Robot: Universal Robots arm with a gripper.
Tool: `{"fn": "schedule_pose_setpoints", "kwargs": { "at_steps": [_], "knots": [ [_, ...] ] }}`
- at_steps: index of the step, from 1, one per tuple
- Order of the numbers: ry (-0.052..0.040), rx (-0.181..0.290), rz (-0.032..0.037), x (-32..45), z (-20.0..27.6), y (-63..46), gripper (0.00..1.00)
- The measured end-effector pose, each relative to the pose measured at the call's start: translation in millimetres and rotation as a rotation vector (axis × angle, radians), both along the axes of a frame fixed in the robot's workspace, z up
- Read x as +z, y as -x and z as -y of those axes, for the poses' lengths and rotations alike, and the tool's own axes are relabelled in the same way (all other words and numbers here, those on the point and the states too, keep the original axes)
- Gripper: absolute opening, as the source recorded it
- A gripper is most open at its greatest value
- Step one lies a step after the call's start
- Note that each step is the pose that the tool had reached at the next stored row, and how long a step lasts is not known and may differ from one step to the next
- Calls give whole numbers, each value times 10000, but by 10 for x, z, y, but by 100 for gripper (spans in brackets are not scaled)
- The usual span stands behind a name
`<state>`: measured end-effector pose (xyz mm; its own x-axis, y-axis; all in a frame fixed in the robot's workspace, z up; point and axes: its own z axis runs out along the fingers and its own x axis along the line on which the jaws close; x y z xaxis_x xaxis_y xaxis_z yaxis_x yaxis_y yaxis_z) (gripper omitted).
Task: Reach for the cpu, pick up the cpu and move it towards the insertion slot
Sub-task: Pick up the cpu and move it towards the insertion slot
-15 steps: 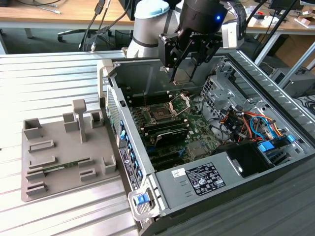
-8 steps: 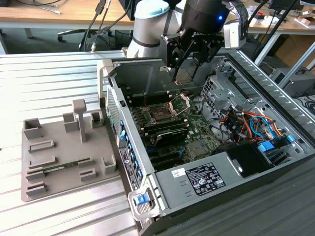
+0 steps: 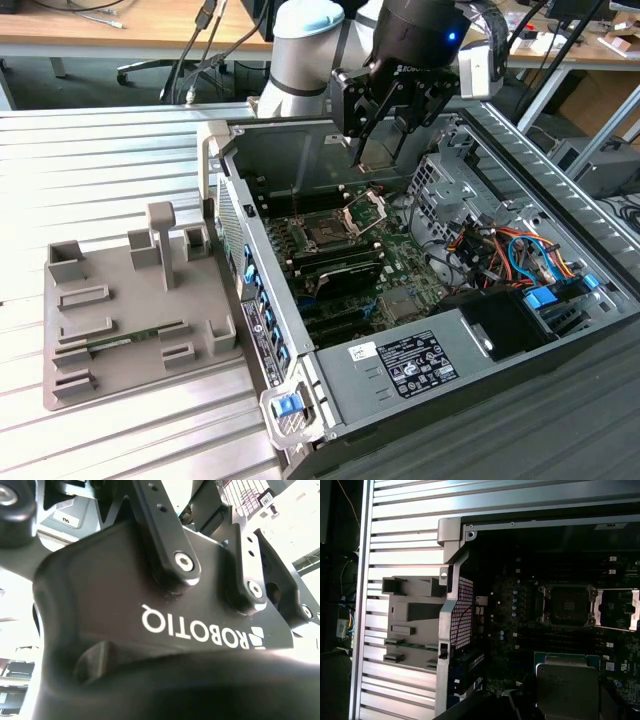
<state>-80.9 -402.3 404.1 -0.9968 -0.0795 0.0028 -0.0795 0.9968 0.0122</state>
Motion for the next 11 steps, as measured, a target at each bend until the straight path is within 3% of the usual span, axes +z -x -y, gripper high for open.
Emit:
{"fn": "schedule_pose_setpoints", "kwargs": {
  "at_steps": [11],
  "knots": [
    [0,-1,0,0,0,-82,55]
  ]
}}
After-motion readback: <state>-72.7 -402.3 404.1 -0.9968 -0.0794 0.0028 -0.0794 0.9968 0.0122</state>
